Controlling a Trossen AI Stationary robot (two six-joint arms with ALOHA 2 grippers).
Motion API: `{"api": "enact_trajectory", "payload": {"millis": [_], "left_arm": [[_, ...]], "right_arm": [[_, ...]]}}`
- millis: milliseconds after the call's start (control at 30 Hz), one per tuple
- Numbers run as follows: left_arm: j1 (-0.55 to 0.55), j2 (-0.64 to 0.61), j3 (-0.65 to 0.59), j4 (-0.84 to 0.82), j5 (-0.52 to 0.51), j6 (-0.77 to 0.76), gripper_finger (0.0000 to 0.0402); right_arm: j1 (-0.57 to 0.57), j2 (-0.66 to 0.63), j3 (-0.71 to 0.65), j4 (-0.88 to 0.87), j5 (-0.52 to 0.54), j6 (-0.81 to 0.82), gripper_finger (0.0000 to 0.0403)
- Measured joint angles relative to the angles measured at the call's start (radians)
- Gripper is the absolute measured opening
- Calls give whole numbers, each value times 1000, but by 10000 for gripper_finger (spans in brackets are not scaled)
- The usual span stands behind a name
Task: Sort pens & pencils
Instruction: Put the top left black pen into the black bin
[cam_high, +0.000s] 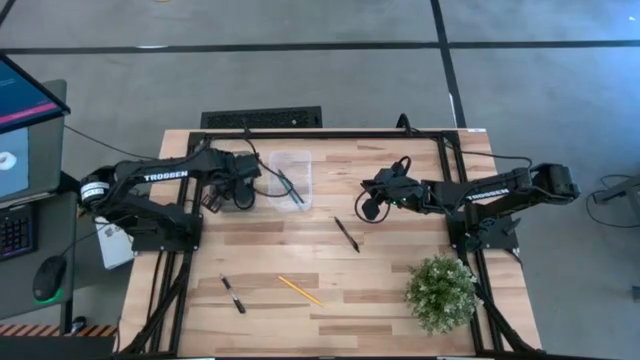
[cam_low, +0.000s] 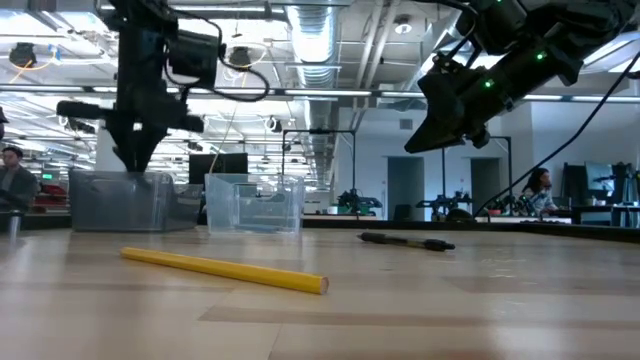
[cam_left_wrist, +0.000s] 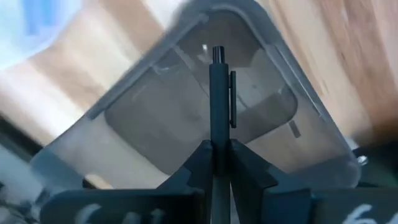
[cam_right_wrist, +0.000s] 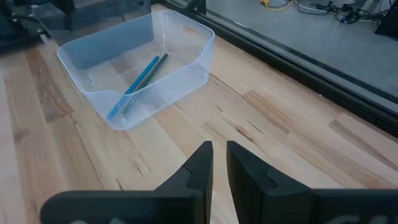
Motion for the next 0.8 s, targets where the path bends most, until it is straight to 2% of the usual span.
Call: {"api": "enact_trajectory", "payload": {"millis": [400, 567, 800], "left_arm": [[72, 0, -155, 211, 28, 210, 30], [106, 0, -195, 267, 100, 229, 30], [116, 0, -203, 317, 100, 181, 38]], "right_arm": [[0, 0, 0, -2, 0, 0, 67], [0, 0, 0, -2, 0, 0, 67], [0, -1, 0, -2, 0, 1, 67]]}}
